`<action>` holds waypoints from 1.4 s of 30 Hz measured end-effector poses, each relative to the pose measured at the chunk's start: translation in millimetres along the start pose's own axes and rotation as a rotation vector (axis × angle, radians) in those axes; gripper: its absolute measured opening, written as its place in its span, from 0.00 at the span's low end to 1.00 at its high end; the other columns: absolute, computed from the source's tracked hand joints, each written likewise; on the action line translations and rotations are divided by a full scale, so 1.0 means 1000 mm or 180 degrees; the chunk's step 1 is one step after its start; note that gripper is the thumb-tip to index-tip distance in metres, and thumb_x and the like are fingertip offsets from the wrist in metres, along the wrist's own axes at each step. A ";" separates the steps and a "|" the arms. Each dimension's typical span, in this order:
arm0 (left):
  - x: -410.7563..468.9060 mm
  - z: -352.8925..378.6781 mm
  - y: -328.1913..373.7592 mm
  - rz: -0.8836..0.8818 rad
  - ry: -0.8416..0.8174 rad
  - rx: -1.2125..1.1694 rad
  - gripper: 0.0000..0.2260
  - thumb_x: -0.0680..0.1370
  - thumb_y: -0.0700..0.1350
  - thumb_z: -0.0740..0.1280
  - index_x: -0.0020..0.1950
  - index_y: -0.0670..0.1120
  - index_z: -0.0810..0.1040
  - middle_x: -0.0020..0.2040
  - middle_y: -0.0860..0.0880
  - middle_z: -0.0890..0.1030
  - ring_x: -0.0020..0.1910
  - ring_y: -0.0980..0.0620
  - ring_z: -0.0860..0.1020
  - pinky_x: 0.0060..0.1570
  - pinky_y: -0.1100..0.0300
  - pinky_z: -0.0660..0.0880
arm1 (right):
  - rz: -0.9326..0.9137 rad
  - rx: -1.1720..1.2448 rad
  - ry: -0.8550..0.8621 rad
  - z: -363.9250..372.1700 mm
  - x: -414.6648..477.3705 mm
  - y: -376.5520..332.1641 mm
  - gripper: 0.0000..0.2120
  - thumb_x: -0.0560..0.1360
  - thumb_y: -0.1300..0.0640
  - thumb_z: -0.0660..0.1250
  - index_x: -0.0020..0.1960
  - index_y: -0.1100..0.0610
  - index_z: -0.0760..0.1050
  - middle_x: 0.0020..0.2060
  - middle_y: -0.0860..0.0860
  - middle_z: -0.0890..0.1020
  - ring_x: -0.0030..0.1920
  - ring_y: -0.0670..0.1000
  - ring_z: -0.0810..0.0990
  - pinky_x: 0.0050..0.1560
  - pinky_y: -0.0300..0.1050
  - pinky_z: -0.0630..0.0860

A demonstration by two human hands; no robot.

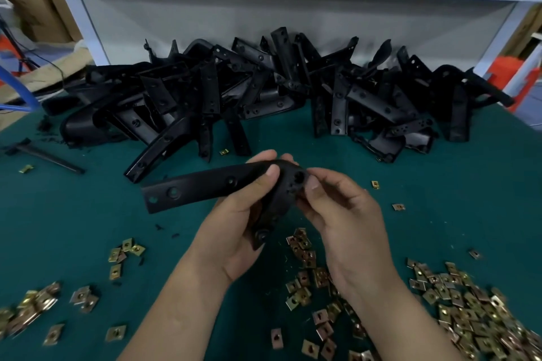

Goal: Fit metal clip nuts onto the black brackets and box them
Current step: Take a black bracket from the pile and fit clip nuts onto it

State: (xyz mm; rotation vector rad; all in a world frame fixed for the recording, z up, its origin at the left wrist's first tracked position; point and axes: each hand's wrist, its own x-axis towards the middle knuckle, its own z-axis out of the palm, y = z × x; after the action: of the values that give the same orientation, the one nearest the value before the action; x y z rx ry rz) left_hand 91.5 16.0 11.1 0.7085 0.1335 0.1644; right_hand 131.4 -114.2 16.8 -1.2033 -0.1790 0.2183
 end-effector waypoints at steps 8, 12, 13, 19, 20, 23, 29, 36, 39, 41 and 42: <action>0.002 0.007 -0.005 0.0190 0.0317 -0.0410 0.15 0.74 0.42 0.71 0.61 0.47 0.79 0.61 0.45 0.84 0.57 0.49 0.84 0.49 0.60 0.82 | 0.0401 0.0570 -0.0249 0.002 -0.001 -0.003 0.08 0.70 0.59 0.72 0.48 0.58 0.87 0.47 0.57 0.87 0.46 0.49 0.86 0.45 0.38 0.81; 0.001 0.005 -0.005 0.0197 0.0298 -0.0444 0.14 0.74 0.43 0.71 0.60 0.47 0.79 0.61 0.46 0.84 0.55 0.51 0.85 0.47 0.61 0.81 | 0.0355 0.0407 -0.0344 0.003 -0.003 -0.002 0.06 0.73 0.60 0.72 0.48 0.58 0.86 0.44 0.55 0.87 0.43 0.48 0.85 0.45 0.38 0.81; 0.002 0.005 -0.005 0.0190 0.0276 -0.0440 0.14 0.74 0.43 0.71 0.59 0.47 0.79 0.61 0.46 0.84 0.55 0.51 0.85 0.47 0.61 0.81 | 0.0335 0.0405 -0.0323 0.003 -0.004 -0.002 0.07 0.72 0.59 0.72 0.47 0.58 0.86 0.43 0.55 0.87 0.42 0.48 0.85 0.45 0.38 0.81; 0.001 0.004 -0.009 0.0128 0.0234 -0.0359 0.14 0.73 0.43 0.72 0.58 0.48 0.81 0.62 0.46 0.84 0.56 0.50 0.84 0.48 0.60 0.81 | 0.0213 0.0317 -0.0301 0.003 -0.006 -0.002 0.08 0.68 0.56 0.75 0.48 0.54 0.85 0.44 0.55 0.87 0.46 0.49 0.85 0.46 0.39 0.80; 0.001 0.004 -0.009 0.0113 0.0227 -0.0331 0.14 0.74 0.43 0.73 0.59 0.49 0.81 0.62 0.47 0.84 0.56 0.50 0.84 0.48 0.60 0.81 | 0.0198 0.0286 -0.0293 0.003 -0.006 -0.003 0.10 0.68 0.56 0.75 0.49 0.54 0.84 0.44 0.56 0.87 0.46 0.50 0.86 0.47 0.39 0.80; 0.000 0.005 -0.010 0.0069 0.0201 -0.0265 0.14 0.74 0.44 0.72 0.59 0.50 0.81 0.62 0.48 0.84 0.56 0.51 0.84 0.49 0.59 0.81 | 0.0198 0.0350 -0.0276 0.003 -0.006 -0.003 0.14 0.68 0.56 0.76 0.54 0.53 0.83 0.41 0.58 0.86 0.47 0.53 0.87 0.50 0.41 0.81; 0.004 0.001 -0.006 0.0196 0.0397 -0.0579 0.12 0.74 0.41 0.71 0.57 0.50 0.81 0.58 0.49 0.85 0.52 0.53 0.85 0.44 0.61 0.82 | -0.0097 -0.0412 0.0047 -0.006 0.000 -0.001 0.08 0.76 0.62 0.73 0.52 0.51 0.82 0.40 0.50 0.86 0.45 0.48 0.86 0.49 0.37 0.81; 0.011 -0.006 -0.007 0.0280 0.0722 -0.0634 0.19 0.70 0.42 0.73 0.60 0.45 0.80 0.55 0.46 0.86 0.52 0.53 0.85 0.45 0.62 0.82 | -0.0843 -0.3383 -0.0213 -0.026 0.007 0.011 0.06 0.77 0.58 0.72 0.49 0.47 0.84 0.39 0.34 0.82 0.45 0.30 0.77 0.44 0.19 0.67; 0.010 -0.006 -0.008 0.0206 0.0706 -0.0516 0.22 0.69 0.41 0.73 0.63 0.45 0.79 0.53 0.46 0.87 0.50 0.53 0.86 0.41 0.63 0.81 | -0.0805 -0.3696 -0.0333 -0.028 0.008 0.011 0.09 0.78 0.55 0.71 0.56 0.47 0.84 0.47 0.39 0.83 0.45 0.35 0.77 0.45 0.18 0.65; 0.010 -0.006 -0.007 0.0169 0.0713 -0.0452 0.24 0.69 0.40 0.73 0.65 0.47 0.78 0.53 0.46 0.87 0.48 0.53 0.86 0.39 0.64 0.81 | -0.0862 -0.3870 -0.0401 -0.030 0.008 0.004 0.11 0.77 0.51 0.72 0.59 0.46 0.82 0.46 0.40 0.81 0.46 0.38 0.77 0.44 0.21 0.66; 0.010 -0.007 -0.006 0.0152 0.0712 -0.0449 0.25 0.69 0.39 0.73 0.66 0.47 0.78 0.53 0.46 0.87 0.47 0.53 0.86 0.39 0.63 0.81 | -0.0825 -0.3952 -0.0525 -0.031 0.007 0.001 0.11 0.76 0.48 0.72 0.58 0.44 0.82 0.43 0.39 0.79 0.45 0.37 0.76 0.42 0.23 0.68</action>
State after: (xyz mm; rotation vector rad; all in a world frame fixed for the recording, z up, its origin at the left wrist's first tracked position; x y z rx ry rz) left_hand 100.4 17.4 1.1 0.5516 0.3160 0.2961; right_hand 146.3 -139.8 5.3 -2.3680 -0.6727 -0.0563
